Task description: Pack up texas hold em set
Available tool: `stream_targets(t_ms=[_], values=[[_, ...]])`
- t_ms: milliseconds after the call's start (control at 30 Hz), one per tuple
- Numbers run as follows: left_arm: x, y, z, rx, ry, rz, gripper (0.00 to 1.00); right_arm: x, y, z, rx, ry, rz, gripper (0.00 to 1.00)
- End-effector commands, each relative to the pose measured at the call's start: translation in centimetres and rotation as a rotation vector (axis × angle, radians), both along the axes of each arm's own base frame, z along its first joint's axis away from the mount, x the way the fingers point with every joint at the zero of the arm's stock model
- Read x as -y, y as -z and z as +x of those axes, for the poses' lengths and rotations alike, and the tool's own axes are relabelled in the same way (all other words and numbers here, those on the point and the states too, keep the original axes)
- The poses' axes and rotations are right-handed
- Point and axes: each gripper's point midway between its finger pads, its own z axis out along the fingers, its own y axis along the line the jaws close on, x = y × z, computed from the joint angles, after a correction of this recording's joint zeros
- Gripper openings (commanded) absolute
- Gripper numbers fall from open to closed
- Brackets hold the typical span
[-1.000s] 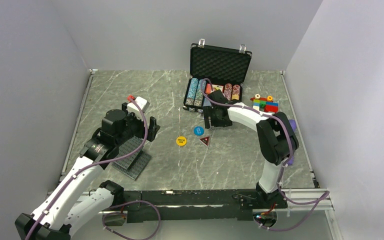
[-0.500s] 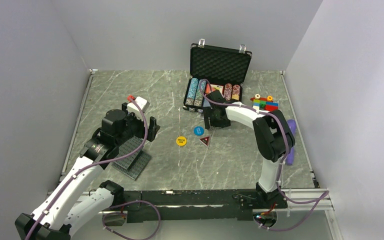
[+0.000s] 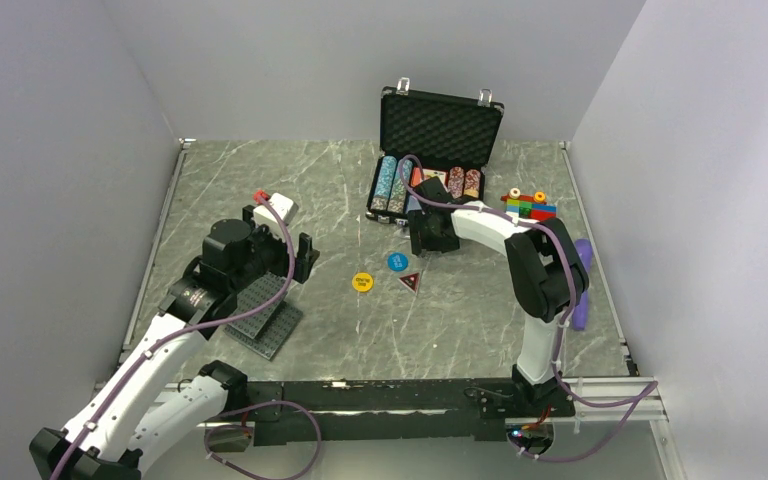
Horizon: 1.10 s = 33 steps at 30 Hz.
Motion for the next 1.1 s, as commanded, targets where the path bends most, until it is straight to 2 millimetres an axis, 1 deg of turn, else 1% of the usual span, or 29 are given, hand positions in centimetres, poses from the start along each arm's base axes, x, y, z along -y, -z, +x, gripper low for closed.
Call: stream_targets(t_ms=[0, 467, 567, 667, 900, 1000, 1067], values=[[-0.1, -2.2, 0.2, 0.054, -0.016, -0.036, 0.99, 0.0, -0.2, 0.5, 0.004, 0.006, -0.005, 0.67], [-0.2, -2.4, 0.1, 0.062, -0.018, -0.041, 0.99, 0.2, 0.8, 0.0, -0.027, 0.004, -0.022, 0.61], [-0.2, -2.5, 0.1, 0.067, -0.019, -0.042, 0.99, 0.2, 0.9, 0.0, -0.030, 0.003, -0.024, 0.58], [-0.2, -2.5, 0.1, 0.065, -0.019, -0.042, 0.99, 0.3, 0.8, 0.0, -0.030, 0.002, -0.026, 0.52], [-0.3, -2.5, 0.1, 0.065, -0.020, -0.042, 1.00, 0.0, -0.5, 0.4, 0.000, -0.010, -0.014, 0.40], [-0.3, -2.5, 0.1, 0.068, -0.022, -0.044, 0.99, 0.1, -1.9, 0.3, 0.020, -0.015, -0.004, 0.37], [-0.3, -2.5, 0.1, 0.069, -0.022, -0.044, 0.99, 0.0, -3.3, 0.1, 0.039, -0.022, 0.012, 0.36]])
